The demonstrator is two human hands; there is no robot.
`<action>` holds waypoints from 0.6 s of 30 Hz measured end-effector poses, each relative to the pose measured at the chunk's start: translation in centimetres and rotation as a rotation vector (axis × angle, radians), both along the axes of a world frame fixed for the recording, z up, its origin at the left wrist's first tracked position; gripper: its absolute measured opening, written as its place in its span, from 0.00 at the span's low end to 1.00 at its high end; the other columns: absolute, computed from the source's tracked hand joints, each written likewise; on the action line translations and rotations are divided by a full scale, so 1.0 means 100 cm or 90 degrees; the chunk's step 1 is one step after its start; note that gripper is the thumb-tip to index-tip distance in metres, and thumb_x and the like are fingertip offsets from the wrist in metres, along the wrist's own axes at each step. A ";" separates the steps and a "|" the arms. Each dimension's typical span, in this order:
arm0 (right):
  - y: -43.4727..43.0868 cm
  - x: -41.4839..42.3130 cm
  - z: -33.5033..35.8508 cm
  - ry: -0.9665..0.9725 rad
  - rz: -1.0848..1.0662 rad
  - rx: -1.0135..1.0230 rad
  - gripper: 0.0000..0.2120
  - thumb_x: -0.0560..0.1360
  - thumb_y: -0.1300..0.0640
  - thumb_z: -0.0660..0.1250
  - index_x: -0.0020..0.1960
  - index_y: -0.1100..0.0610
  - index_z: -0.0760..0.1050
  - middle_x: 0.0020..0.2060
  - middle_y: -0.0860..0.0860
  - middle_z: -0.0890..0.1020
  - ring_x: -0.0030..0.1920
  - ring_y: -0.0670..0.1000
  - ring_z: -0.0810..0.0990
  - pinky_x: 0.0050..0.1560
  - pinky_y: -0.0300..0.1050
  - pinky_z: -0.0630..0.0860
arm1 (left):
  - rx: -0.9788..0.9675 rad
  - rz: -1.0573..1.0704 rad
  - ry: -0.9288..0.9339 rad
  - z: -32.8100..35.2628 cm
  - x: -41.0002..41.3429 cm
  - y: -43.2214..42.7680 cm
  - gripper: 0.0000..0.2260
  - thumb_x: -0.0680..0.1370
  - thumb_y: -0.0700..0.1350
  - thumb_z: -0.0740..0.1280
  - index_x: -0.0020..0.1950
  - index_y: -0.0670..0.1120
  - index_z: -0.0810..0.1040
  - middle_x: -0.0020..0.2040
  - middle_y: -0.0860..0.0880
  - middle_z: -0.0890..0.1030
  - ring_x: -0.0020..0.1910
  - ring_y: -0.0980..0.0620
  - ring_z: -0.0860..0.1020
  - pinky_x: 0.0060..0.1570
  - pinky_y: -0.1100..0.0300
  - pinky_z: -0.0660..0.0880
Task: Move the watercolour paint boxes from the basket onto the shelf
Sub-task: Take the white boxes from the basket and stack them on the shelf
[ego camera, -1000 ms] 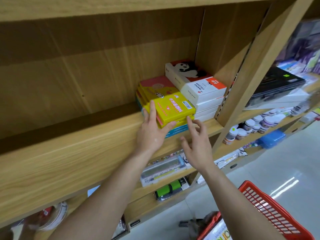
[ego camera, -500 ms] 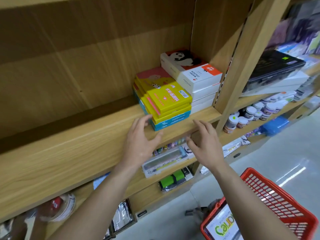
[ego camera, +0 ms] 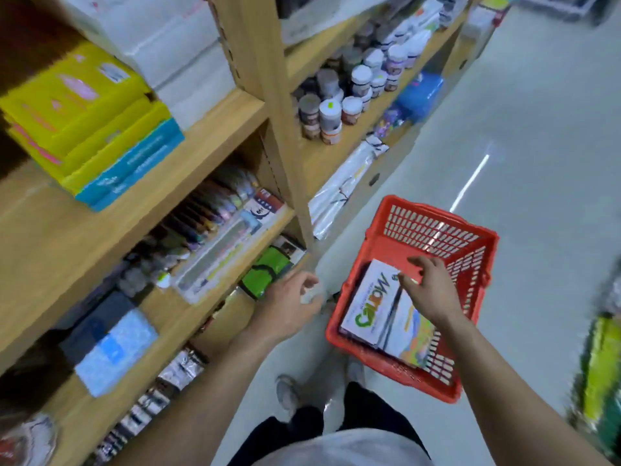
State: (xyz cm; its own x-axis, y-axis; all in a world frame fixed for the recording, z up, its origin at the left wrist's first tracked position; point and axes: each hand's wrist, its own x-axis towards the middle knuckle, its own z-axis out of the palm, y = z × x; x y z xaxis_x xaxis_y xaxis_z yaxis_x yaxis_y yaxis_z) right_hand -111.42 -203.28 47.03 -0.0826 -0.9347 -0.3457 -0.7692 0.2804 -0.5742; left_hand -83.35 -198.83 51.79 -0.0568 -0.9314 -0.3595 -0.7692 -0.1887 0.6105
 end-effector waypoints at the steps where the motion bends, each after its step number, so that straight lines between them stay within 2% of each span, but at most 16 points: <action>1: 0.005 -0.013 -0.015 0.004 -0.018 0.017 0.21 0.78 0.56 0.73 0.68 0.63 0.78 0.63 0.63 0.78 0.60 0.65 0.81 0.64 0.56 0.76 | 0.021 -0.016 -0.001 -0.013 -0.012 -0.002 0.14 0.76 0.47 0.74 0.60 0.46 0.80 0.54 0.51 0.80 0.50 0.52 0.78 0.49 0.62 0.70; 4: 0.016 -0.043 -0.059 0.012 -0.086 0.101 0.21 0.78 0.56 0.73 0.68 0.64 0.78 0.62 0.65 0.79 0.61 0.65 0.80 0.65 0.54 0.75 | 0.075 -0.048 -0.011 -0.058 -0.040 -0.013 0.16 0.76 0.47 0.74 0.62 0.44 0.79 0.52 0.51 0.78 0.51 0.48 0.78 0.50 0.57 0.72; 8: 0.019 -0.057 -0.116 -0.007 -0.116 0.189 0.21 0.78 0.57 0.72 0.69 0.63 0.77 0.64 0.65 0.79 0.64 0.64 0.79 0.64 0.51 0.72 | 0.099 -0.063 -0.058 -0.111 -0.072 -0.038 0.23 0.76 0.50 0.73 0.69 0.45 0.75 0.62 0.46 0.80 0.62 0.45 0.77 0.57 0.54 0.72; 10: 0.000 -0.074 -0.209 -0.017 -0.107 0.252 0.23 0.78 0.55 0.72 0.70 0.62 0.76 0.65 0.64 0.78 0.64 0.63 0.79 0.66 0.52 0.73 | 0.124 -0.085 -0.092 -0.205 -0.102 -0.069 0.26 0.76 0.53 0.72 0.72 0.47 0.73 0.65 0.45 0.78 0.65 0.44 0.75 0.60 0.52 0.71; 14: -0.049 -0.068 -0.231 -0.014 -0.017 0.229 0.30 0.76 0.46 0.73 0.73 0.58 0.74 0.67 0.60 0.78 0.67 0.61 0.77 0.68 0.52 0.73 | 0.074 -0.020 -0.092 -0.230 -0.104 -0.094 0.30 0.75 0.55 0.70 0.75 0.47 0.69 0.69 0.45 0.75 0.68 0.44 0.73 0.64 0.49 0.71; 18: -0.082 -0.068 -0.226 -0.026 0.056 0.188 0.36 0.74 0.38 0.73 0.76 0.56 0.71 0.70 0.57 0.77 0.69 0.59 0.76 0.69 0.54 0.72 | 0.071 0.026 0.044 -0.224 -0.110 -0.090 0.27 0.77 0.55 0.64 0.75 0.52 0.66 0.67 0.48 0.76 0.65 0.46 0.77 0.64 0.43 0.75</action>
State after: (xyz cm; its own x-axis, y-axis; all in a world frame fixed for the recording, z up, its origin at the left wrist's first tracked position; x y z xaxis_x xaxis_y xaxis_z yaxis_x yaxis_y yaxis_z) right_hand -118.25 -211.50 24.38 0.0140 -0.7958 -0.6054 -0.7761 0.3731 -0.5084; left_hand -94.39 -207.79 29.41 -0.0473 -0.8879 -0.4576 -0.7165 -0.2890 0.6349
